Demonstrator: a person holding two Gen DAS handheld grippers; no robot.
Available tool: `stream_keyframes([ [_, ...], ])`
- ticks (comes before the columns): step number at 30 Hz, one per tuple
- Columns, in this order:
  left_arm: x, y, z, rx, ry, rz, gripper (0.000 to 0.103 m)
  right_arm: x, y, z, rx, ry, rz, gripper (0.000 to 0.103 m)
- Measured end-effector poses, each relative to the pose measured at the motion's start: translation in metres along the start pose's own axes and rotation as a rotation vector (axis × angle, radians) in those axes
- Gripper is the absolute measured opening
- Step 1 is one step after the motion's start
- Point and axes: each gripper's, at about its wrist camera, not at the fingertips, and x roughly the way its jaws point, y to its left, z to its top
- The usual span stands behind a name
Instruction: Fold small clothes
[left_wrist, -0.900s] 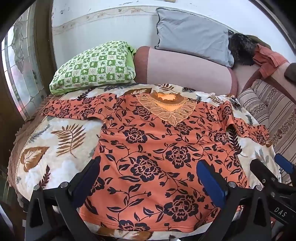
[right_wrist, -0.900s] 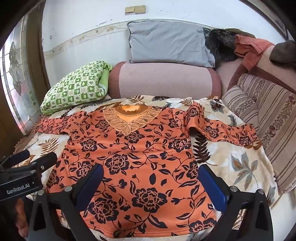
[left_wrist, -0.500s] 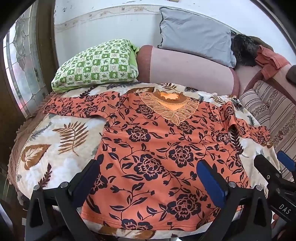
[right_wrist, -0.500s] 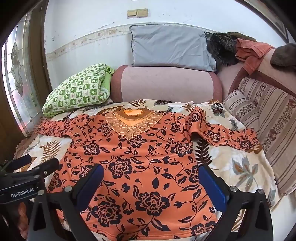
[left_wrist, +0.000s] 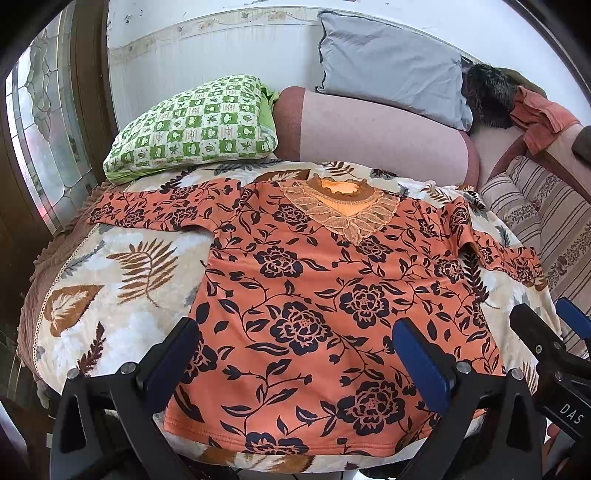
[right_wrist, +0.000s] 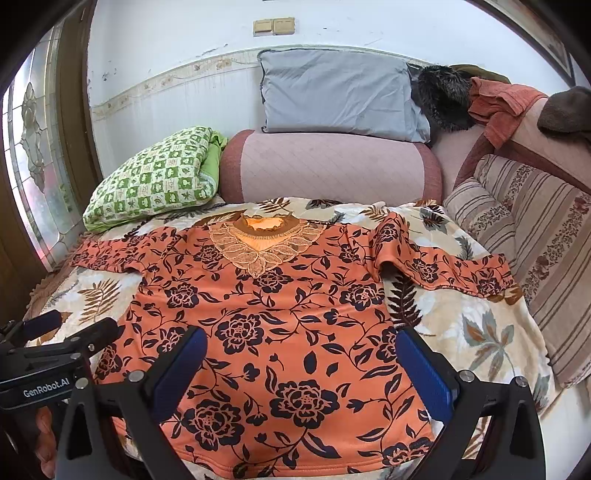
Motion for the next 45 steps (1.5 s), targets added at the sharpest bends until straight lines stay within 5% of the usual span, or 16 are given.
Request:
stream_keyframes([
  [45,0.006,0.003,0.003,-0.005,0.024,0.016,0.103,0.009,0.004,-0.003,0.007,0.012,-0.006,0.103],
])
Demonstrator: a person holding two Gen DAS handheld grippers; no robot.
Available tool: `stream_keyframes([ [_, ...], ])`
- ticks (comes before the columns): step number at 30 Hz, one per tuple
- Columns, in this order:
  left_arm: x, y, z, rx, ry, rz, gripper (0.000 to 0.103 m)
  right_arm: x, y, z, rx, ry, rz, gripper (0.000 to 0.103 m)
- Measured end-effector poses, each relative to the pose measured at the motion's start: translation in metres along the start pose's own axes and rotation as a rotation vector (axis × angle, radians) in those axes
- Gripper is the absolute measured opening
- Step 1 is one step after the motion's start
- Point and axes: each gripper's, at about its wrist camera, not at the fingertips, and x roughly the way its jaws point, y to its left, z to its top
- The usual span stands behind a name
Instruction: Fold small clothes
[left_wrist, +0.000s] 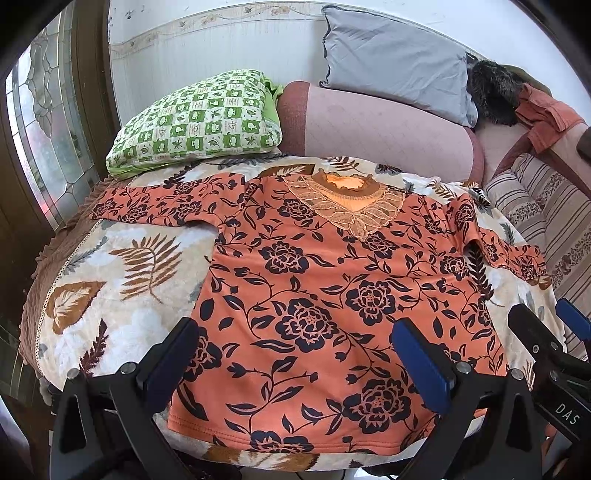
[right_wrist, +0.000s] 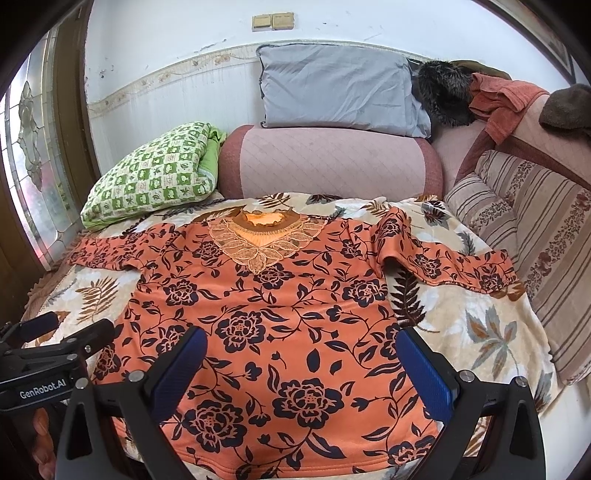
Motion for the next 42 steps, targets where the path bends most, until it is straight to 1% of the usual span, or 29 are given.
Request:
stream_keyframes([
  [25,-0.001,-0.002,-0.001,0.003,0.003,-0.002,0.103,0.002,0.003,-0.001,-0.002,0.003,0.004,0.103],
  [29,0.003,-0.001,-0.001,0.002,0.007,-0.002,0.103,0.004,0.001,-0.001,0.005,0.008,0.013,0.103],
  [30,0.005,0.000,-0.001,0.001,0.009,-0.002,0.103,0.006,-0.002,-0.001,0.018,0.015,0.027,0.103],
  [33,0.018,0.006,-0.002,-0.012,0.026,0.000,0.103,0.019,-0.030,0.002,0.117,0.064,0.092,0.103],
  [34,0.023,0.008,-0.002,-0.015,0.037,0.001,0.103,0.023,-0.043,0.003,0.157,0.070,0.097,0.103],
  [36,0.038,0.010,-0.003,-0.015,0.063,0.016,0.103,0.032,-0.082,0.004,0.262,0.076,0.090,0.103],
  [39,0.064,0.008,-0.003,0.012,0.099,0.047,0.103,0.055,-0.149,0.006,0.390,0.090,0.065,0.103],
  [41,0.083,0.006,-0.004,0.030,0.131,0.062,0.103,0.083,-0.209,0.005,0.523,0.130,0.043,0.103],
  [42,0.095,0.004,-0.005,0.042,0.151,0.064,0.103,0.097,-0.239,0.002,0.610,0.143,0.052,0.103],
])
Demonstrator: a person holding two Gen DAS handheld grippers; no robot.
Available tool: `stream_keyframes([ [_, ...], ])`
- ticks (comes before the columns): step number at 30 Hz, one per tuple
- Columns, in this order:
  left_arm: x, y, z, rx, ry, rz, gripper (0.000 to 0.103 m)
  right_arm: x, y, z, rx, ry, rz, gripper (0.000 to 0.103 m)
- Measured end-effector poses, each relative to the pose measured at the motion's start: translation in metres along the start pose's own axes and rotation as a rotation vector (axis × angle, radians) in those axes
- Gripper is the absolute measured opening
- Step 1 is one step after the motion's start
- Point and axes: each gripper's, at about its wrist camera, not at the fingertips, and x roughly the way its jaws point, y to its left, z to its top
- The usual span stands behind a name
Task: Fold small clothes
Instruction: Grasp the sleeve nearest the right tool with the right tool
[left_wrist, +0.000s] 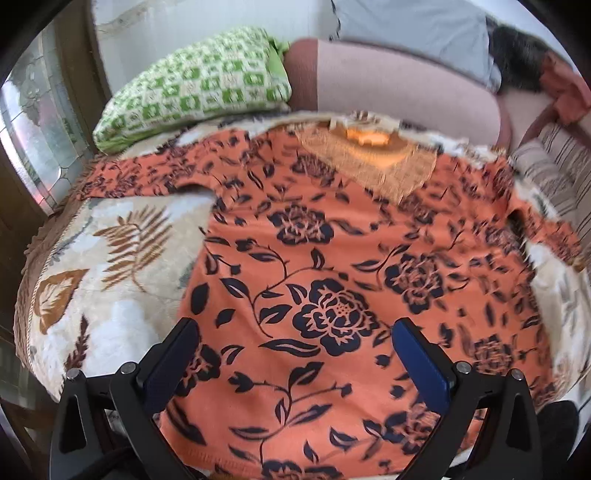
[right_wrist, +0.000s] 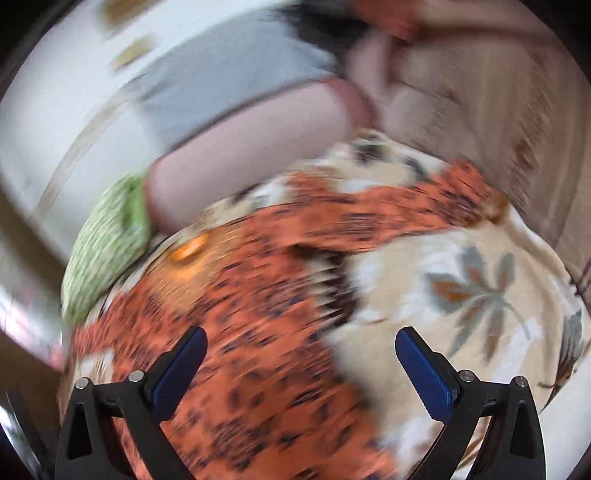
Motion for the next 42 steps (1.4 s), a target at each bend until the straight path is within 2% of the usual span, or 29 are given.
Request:
stream_keyframes([
  [4,0.026,-0.004,0.006,0.021,0.026,0.001,0.103,0.049,-0.098,0.063,0.288,0.010,0.022,0.103],
  [6,0.036,-0.006,0.013,0.026,0.022,0.002,0.103,0.067,-0.127,0.087,0.361,-0.005,0.019,0.102],
  [9,0.049,-0.005,0.026,0.013,0.003,-0.003,0.103,0.087,-0.150,0.118,0.412,-0.036,0.016,0.093],
  [11,0.059,-0.005,0.032,0.007,0.003,-0.014,0.103,0.104,-0.155,0.133,0.404,-0.037,-0.020,0.093],
  [13,0.073,-0.005,0.034,0.005,0.014,-0.024,0.103,0.118,-0.162,0.137,0.427,-0.021,-0.065,0.089],
  [15,0.093,-0.006,0.028,0.016,0.050,-0.019,0.103,0.128,-0.169,0.136,0.473,-0.020,-0.066,0.084],
  [17,0.109,-0.006,0.020,0.028,0.086,-0.016,0.103,0.133,-0.169,0.139,0.470,-0.031,-0.086,0.084],
  [18,0.106,-0.005,0.017,0.032,0.032,-0.020,0.103,0.134,-0.166,0.143,0.463,-0.041,-0.095,0.081],
  [20,0.105,-0.006,0.014,0.035,0.016,-0.025,0.103,0.139,-0.160,0.154,0.436,-0.035,-0.095,0.056],
  [21,0.105,-0.005,0.014,0.029,0.014,-0.032,0.103,0.144,-0.159,0.155,0.438,-0.014,-0.094,0.019],
  [22,0.106,-0.004,0.014,0.023,0.013,-0.040,0.103,0.148,-0.157,0.158,0.446,0.003,-0.088,0.017],
  [24,0.105,-0.004,0.013,0.026,0.000,-0.041,0.103,0.152,-0.158,0.154,0.440,0.011,-0.112,0.017],
  [26,0.104,-0.004,0.011,0.029,-0.009,-0.047,0.103,0.159,-0.166,0.151,0.485,0.022,-0.144,0.019],
  [29,0.105,-0.002,0.010,0.040,-0.003,-0.065,0.103,0.163,-0.177,0.148,0.565,0.003,-0.110,0.020],
  [31,0.104,-0.002,0.012,0.070,0.020,-0.074,0.103,0.165,-0.174,0.154,0.535,0.006,-0.124,0.019],
  [32,0.103,0.000,0.014,0.072,0.026,-0.084,0.103,0.164,-0.168,0.159,0.498,0.010,-0.142,0.018],
  [33,0.101,0.003,0.015,0.062,0.023,-0.102,0.103,0.161,-0.158,0.164,0.462,0.003,-0.137,0.016],
  [34,0.096,0.008,0.016,0.045,0.013,-0.126,0.103,0.156,-0.144,0.170,0.418,-0.014,-0.124,0.009],
  [35,0.093,0.011,0.016,0.032,0.002,-0.139,0.103,0.146,-0.123,0.176,0.350,-0.040,-0.109,0.009],
  [37,0.078,0.026,0.018,-0.011,-0.048,-0.150,0.103,0.127,-0.068,0.187,0.207,-0.077,-0.061,0.009],
  [40,0.058,0.050,0.017,-0.067,-0.099,-0.149,0.103,0.101,0.038,0.188,0.010,-0.110,0.083,0.009],
  [42,0.047,0.066,0.016,-0.099,-0.122,-0.143,0.103,0.092,0.120,0.174,-0.101,-0.104,0.206,0.009],
])
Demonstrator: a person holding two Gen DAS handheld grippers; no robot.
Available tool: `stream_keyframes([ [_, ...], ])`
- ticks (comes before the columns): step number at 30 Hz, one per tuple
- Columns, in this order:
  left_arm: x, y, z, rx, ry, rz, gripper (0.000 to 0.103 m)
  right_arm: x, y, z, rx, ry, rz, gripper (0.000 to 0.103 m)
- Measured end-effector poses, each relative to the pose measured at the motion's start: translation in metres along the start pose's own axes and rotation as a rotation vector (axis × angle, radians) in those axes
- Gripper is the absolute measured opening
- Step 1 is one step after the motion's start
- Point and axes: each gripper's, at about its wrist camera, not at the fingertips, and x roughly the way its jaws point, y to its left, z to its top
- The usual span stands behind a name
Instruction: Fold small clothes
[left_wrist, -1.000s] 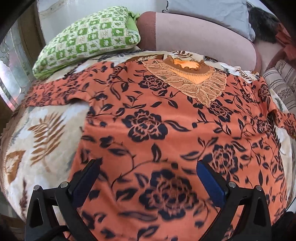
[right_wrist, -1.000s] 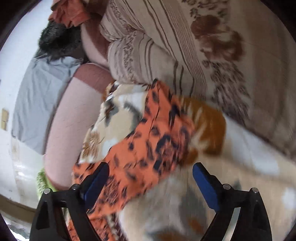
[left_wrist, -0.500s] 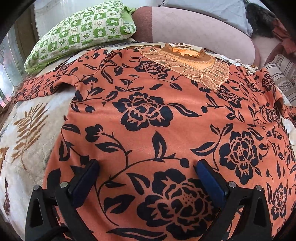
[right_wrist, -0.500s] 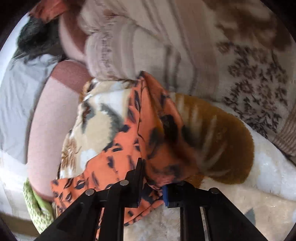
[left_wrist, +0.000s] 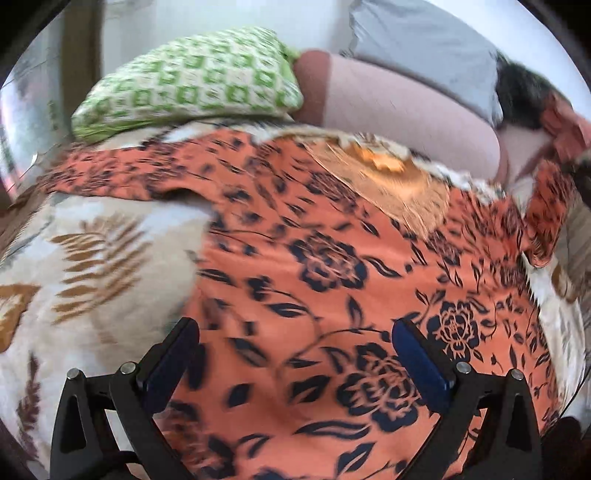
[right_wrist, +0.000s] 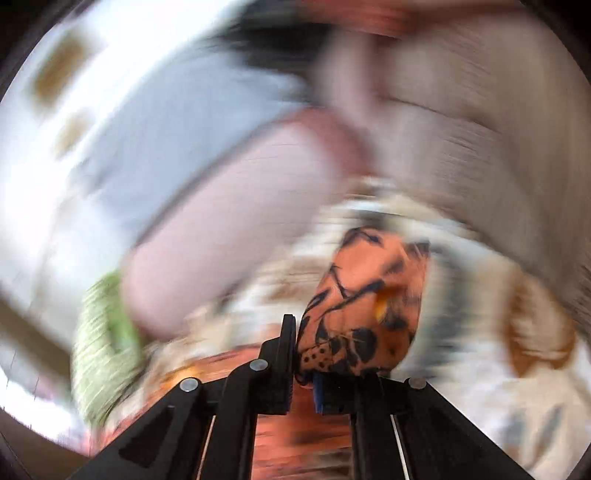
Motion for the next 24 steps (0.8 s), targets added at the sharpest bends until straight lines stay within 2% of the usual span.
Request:
stream_keyframes([
  [2,-0.014,0.015,0.000,-0.024,-0.029,0.004,0.103,0.013,0.072,-0.017,-0.078,0.027,0.106,0.009],
  [6,-0.038,0.048,-0.004,-0.069,-0.071,0.004,0.103,0.074,0.190,-0.080,-0.180,0.140,0.229,0.009],
  [8,-0.046,0.060,-0.007,-0.080,-0.086,0.017,0.103,0.115,0.223,-0.120,-0.171,0.227,0.271,0.011],
  [11,-0.052,0.076,-0.010,-0.101,-0.092,0.030,0.103,0.181,0.260,-0.182,-0.247,0.340,0.239,0.011],
  [12,-0.053,0.079,-0.011,-0.108,-0.084,0.030,0.103,0.205,0.264,-0.200,-0.265,0.403,0.219,0.015],
  [14,-0.056,0.082,-0.014,-0.105,-0.079,0.018,0.103,0.257,0.263,-0.240,-0.307,0.569,0.128,0.049],
  [15,-0.058,0.083,-0.015,-0.100,-0.083,0.023,0.103,0.266,0.257,-0.252,-0.296,0.607,0.121,0.086],
  [16,-0.059,0.083,-0.016,-0.094,-0.091,0.026,0.103,0.262,0.252,-0.259,-0.284,0.594,0.155,0.096],
  [19,-0.057,0.088,-0.011,-0.105,-0.089,0.019,0.103,0.237,0.245,-0.250,-0.287,0.568,0.219,0.096],
  [21,-0.054,0.096,-0.003,-0.135,-0.083,-0.005,0.103,0.215,0.236,-0.234,-0.274,0.514,0.250,0.096],
  [24,-0.047,0.123,0.014,-0.260,-0.079,-0.053,0.103,0.208,0.209,-0.214,-0.212,0.440,0.235,0.103],
])
